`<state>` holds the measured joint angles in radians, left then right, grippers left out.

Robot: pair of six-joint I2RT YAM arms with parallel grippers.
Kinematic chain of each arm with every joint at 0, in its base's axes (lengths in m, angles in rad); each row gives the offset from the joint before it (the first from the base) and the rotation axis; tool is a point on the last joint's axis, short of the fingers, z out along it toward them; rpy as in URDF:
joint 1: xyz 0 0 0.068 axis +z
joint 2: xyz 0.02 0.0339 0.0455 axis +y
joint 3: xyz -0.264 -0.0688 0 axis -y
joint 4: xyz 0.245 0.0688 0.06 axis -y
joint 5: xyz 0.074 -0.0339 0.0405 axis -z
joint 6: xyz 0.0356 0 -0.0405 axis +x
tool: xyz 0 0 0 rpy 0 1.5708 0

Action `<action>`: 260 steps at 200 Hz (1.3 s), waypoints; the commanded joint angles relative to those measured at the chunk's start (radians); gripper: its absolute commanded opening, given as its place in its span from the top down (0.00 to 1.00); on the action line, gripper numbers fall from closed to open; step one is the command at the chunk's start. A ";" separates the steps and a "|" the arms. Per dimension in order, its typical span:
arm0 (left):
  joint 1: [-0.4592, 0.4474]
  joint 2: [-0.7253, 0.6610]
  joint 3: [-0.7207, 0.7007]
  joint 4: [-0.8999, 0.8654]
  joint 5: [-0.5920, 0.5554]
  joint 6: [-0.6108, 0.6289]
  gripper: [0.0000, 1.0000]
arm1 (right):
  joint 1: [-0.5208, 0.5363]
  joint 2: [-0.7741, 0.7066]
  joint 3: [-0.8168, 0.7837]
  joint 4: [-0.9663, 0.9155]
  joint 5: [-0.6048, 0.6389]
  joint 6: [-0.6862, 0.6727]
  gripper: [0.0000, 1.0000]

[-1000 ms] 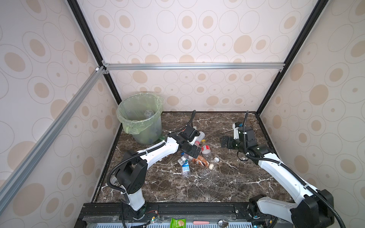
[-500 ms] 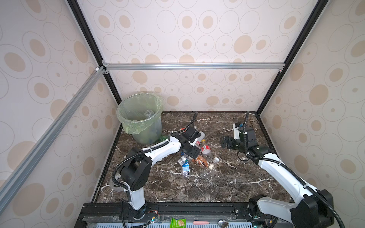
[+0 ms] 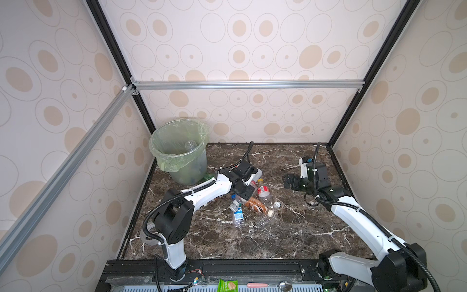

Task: Throw the plastic bottles in the bin
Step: Pick up the plastic bottle from the plastic bottle, then throw the plastic bottle into the trash bin.

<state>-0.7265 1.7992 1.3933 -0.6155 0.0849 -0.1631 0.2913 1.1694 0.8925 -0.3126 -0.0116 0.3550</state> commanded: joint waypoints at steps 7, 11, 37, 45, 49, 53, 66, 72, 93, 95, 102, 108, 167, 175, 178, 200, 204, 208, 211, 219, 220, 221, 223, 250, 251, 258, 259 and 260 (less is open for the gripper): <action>0.002 0.011 0.053 -0.013 0.000 0.024 0.39 | -0.005 -0.011 -0.014 0.005 -0.010 0.010 0.00; 0.003 0.012 0.053 -0.013 0.000 0.024 0.39 | -0.005 -0.010 -0.015 0.007 -0.010 0.010 0.00; 0.008 0.007 0.059 -0.013 -0.006 0.025 0.42 | -0.006 -0.012 -0.015 0.008 -0.010 0.012 0.00; 0.010 0.003 0.060 -0.011 -0.009 0.026 0.42 | -0.006 -0.012 -0.015 0.008 -0.011 0.012 0.00; 0.012 0.002 0.062 -0.009 -0.010 0.025 0.43 | -0.006 -0.012 -0.015 0.008 -0.012 0.012 0.00; 0.014 -0.002 0.062 -0.007 -0.014 0.024 0.43 | -0.006 -0.012 -0.017 0.009 -0.013 0.012 0.00; 0.022 -0.012 0.070 0.000 -0.019 0.021 0.43 | -0.006 -0.011 -0.015 0.010 -0.016 0.013 0.00; 0.027 -0.016 0.077 0.004 -0.020 0.018 0.43 | -0.006 -0.011 -0.015 0.012 -0.018 0.013 0.00; 0.050 -0.029 0.102 0.022 -0.023 0.004 0.44 | -0.006 -0.011 -0.015 0.014 -0.027 0.016 0.00; 0.054 -0.030 0.105 0.024 -0.022 0.002 0.44 | -0.006 -0.011 -0.014 0.015 -0.029 0.016 0.00; 0.061 -0.033 0.114 0.030 -0.024 -0.002 0.44 | -0.006 -0.013 -0.014 0.017 -0.037 0.019 0.00; 0.068 -0.036 0.124 0.036 -0.031 -0.008 0.44 | -0.006 -0.015 -0.014 0.023 -0.053 0.020 0.00; 0.137 -0.044 0.262 0.104 -0.051 -0.057 0.45 | 0.001 -0.057 -0.026 0.170 -0.194 0.068 0.00; 0.146 -0.043 0.285 0.112 -0.054 -0.062 0.45 | 0.010 -0.060 -0.019 0.185 -0.195 0.068 0.00; 0.148 -0.044 0.294 0.114 -0.056 -0.063 0.45 | 0.015 -0.062 -0.017 0.189 -0.194 0.068 0.00; 0.163 -0.050 0.347 0.135 -0.089 -0.068 0.44 | 0.048 -0.062 0.006 0.235 -0.195 0.064 0.00; 0.166 -0.053 0.354 0.143 -0.097 -0.068 0.44 | 0.056 -0.061 0.010 0.243 -0.194 0.062 0.00; 0.168 -0.055 0.362 0.148 -0.102 -0.068 0.44 | 0.065 -0.060 0.015 0.253 -0.191 0.062 0.00; 0.169 -0.057 0.367 0.151 -0.107 -0.067 0.45 | 0.071 -0.060 0.020 0.260 -0.188 0.060 0.00; 0.176 -0.063 0.380 0.163 -0.115 -0.067 0.44 | 0.089 -0.057 0.030 0.279 -0.182 0.061 0.00; 0.176 -0.064 0.382 0.164 -0.116 -0.067 0.44 | 0.092 -0.055 0.032 0.281 -0.182 0.061 0.00; 0.178 -0.065 0.385 0.166 -0.117 -0.067 0.44 | 0.094 -0.055 0.034 0.285 -0.181 0.061 0.00; 0.180 -0.066 0.389 0.168 -0.118 -0.068 0.44 | 0.099 -0.054 0.037 0.290 -0.180 0.061 0.00; 0.205 -0.090 0.433 0.209 -0.146 -0.070 0.44 | 0.173 -0.003 0.106 0.330 -0.154 0.045 0.00; 0.206 -0.091 0.434 0.210 -0.148 -0.071 0.44 | 0.176 0.000 0.110 0.329 -0.153 0.045 0.00; 0.214 -0.098 0.446 0.223 -0.155 -0.070 0.44 | 0.196 0.019 0.135 0.329 -0.148 0.036 0.00; 0.215 -0.099 0.447 0.225 -0.157 -0.070 0.44 | 0.198 0.022 0.141 0.329 -0.147 0.035 0.00; 0.217 -0.100 0.448 0.226 -0.159 -0.070 0.44 | 0.201 0.025 0.146 0.328 -0.146 0.033 0.00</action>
<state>-0.5354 1.7542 1.7657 -0.4530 -0.0257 -0.2234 0.4370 1.1458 0.9516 -0.0532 -0.1780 0.4057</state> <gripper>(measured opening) 0.561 0.996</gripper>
